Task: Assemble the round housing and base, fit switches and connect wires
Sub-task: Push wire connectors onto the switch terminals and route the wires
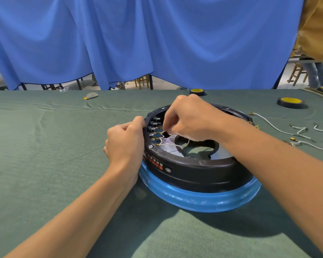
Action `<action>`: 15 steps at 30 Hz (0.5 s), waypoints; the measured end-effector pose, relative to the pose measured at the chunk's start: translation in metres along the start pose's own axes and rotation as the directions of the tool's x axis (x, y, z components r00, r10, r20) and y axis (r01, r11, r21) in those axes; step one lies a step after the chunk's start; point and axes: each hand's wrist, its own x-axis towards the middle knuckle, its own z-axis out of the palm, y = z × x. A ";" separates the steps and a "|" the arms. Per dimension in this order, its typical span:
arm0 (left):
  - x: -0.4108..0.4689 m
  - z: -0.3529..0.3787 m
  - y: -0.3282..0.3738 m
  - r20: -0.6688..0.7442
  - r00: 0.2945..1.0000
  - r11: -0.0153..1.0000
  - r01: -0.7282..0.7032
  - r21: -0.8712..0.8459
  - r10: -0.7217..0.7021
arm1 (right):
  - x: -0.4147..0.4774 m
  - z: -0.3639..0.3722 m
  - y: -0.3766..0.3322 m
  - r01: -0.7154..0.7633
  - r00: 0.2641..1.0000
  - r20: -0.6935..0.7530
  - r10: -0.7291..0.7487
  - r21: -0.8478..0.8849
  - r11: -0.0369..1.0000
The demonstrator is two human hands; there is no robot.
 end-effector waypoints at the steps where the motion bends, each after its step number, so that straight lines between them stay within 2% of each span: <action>1: 0.001 0.000 0.001 0.017 1.000 1.000 -0.001 0.006 0.001 | 0.000 -0.001 0.002 -0.008 0.999 -0.032 0.008 -0.003 1.000; 7: 0.006 0.000 -0.002 0.168 0.983 0.997 0.073 -0.022 -0.069 | 0.001 0.003 0.000 -0.016 1.000 -0.016 0.015 -0.030 0.999; 15: 0.004 -0.002 -0.001 0.185 0.983 0.999 0.027 -0.043 -0.019 | 0.004 0.006 -0.008 0.002 0.999 -0.037 -0.008 -0.160 0.987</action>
